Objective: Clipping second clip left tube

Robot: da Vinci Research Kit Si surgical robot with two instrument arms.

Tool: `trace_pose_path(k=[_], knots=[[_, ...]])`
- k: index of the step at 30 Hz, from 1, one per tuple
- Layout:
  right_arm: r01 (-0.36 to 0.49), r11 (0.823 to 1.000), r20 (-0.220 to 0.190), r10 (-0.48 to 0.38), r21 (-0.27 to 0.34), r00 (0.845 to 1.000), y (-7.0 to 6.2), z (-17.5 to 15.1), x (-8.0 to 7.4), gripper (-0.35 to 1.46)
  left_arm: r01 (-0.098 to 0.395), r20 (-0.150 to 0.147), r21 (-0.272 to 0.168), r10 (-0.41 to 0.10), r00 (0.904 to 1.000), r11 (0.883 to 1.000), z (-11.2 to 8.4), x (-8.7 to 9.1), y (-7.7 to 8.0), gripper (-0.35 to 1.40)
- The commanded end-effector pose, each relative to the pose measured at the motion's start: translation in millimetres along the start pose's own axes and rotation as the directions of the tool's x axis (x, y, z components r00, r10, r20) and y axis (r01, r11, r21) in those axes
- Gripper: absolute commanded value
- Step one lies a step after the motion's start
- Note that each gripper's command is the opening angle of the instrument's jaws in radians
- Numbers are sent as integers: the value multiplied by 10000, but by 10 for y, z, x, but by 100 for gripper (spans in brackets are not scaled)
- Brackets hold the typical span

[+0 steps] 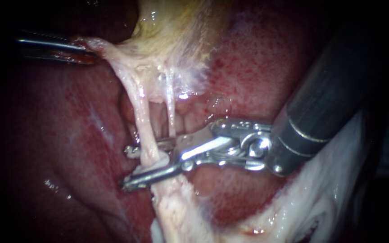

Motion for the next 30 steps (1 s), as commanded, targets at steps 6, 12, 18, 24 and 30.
trace_pose_path(k=[6,12,18,24,30], knots=[[-280,9995,215,282,-114,9994,-3,-1,2,49,-1,2,-23,1,10000,10000,1,0,0,-35],[-239,9997,82,239,63,9997,-21,6,3,49,-3,2,-21,3,10000,10000,1,-1,0,-35],[-203,9975,-285,223,679,9993,-45,8,18,48,-5,2,-25,5,10000,10000,0,-1,0,-35],[-261,9936,-98,273,1098,9996,-50,5,22,43,-5,2,-26,5,10000,10000,0,-1,0,-35],[-355,9937,-160,374,1059,9992,-51,-2,18,16,-5,2,-26,5,10000,10000,1,-1,0,-35]])
